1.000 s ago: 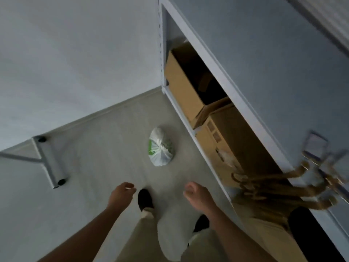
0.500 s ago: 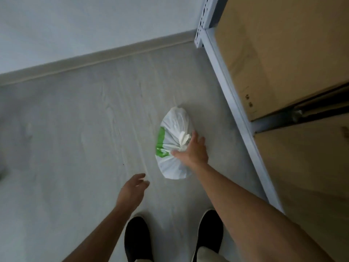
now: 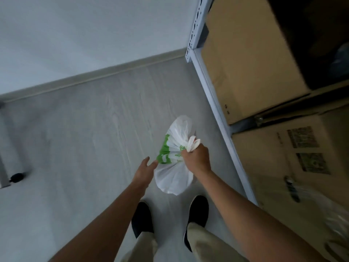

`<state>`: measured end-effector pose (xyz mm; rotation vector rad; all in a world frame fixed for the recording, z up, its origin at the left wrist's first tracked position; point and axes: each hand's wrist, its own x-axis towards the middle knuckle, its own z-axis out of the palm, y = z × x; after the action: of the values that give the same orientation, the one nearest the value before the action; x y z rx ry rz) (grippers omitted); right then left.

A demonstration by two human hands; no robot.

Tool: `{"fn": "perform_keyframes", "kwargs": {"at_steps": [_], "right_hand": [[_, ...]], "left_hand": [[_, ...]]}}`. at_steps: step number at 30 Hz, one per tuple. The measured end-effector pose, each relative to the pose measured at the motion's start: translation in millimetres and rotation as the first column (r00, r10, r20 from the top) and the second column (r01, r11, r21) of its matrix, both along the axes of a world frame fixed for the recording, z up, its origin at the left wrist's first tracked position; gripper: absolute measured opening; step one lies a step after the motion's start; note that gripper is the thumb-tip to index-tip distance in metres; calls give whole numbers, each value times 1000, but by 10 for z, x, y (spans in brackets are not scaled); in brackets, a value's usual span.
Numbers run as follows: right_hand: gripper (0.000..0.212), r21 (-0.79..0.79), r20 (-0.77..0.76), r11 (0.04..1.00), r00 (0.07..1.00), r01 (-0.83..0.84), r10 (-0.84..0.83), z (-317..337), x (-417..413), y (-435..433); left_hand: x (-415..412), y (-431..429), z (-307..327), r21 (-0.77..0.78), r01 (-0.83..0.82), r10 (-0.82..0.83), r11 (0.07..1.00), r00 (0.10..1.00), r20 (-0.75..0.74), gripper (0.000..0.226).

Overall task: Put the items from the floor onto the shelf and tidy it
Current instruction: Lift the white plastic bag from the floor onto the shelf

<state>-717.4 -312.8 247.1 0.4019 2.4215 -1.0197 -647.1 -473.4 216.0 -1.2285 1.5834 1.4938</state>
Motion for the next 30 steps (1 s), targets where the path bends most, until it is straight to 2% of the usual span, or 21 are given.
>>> {"fn": "perform_keyframes", "kwargs": {"at_steps": [4, 6, 8, 10, 11, 14, 17, 18, 21, 23, 27, 30], "right_hand": [[27, -109, 40, 989, 995, 98, -94, 1530, 316, 182], [16, -178, 15, 979, 995, 100, -99, 2302, 447, 281], [18, -226, -18, 969, 995, 95, -101, 3055, 588, 355], [15, -264, -52, 955, 987, 132, -150, 3763, 735, 436], [12, -274, -68, 948, 980, 162, -187, 4079, 814, 481], [16, -273, -119, 924, 944, 267, -308, 4915, 1098, 650], [45, -272, -157, 891, 897, 362, -413, 5542, 1413, 876], [45, -265, -171, 882, 882, 389, -440, 5716, 1525, 964], [20, -258, -240, 842, 813, 473, -530, 6139, 1827, 1260], [22, -243, -282, 799, 748, 550, -601, 6386, 2006, 1466], [28, -312, -333, 674, 588, 669, -737, 6767, 2347, 1966], [27, -362, -376, 605, 482, 709, -791, 6963, 2551, 2459]], "left_hand": [[79, 28, 1277, 21, 28, -27, 999, 999, -17, 74], [131, 43, 1923, 90, 63, -59, 994, 997, -47, 76], [228, 73, 2551, 199, 80, -65, 977, 995, -80, 71], [335, 127, 3106, 385, 85, -22, 919, 986, -166, 56], [407, 153, 3367, 472, 101, -5, 876, 980, -200, 55], [566, 289, 4116, 604, 201, -34, 771, 960, -277, 80], [708, 494, 4637, 629, 303, -103, 716, 937, -335, 83], [747, 586, 4786, 636, 332, -125, 697, 929, -348, 79], [822, 907, 5150, 629, 412, -198, 659, 902, -384, 63], [863, 1165, 5351, 627, 464, -251, 626, 881, -401, 62], [987, 1780, 5702, 663, 543, -310, 516, 840, -446, 74], [1075, 2324, 5893, 672, 567, -359, 476, 823, -440, 53]]}}
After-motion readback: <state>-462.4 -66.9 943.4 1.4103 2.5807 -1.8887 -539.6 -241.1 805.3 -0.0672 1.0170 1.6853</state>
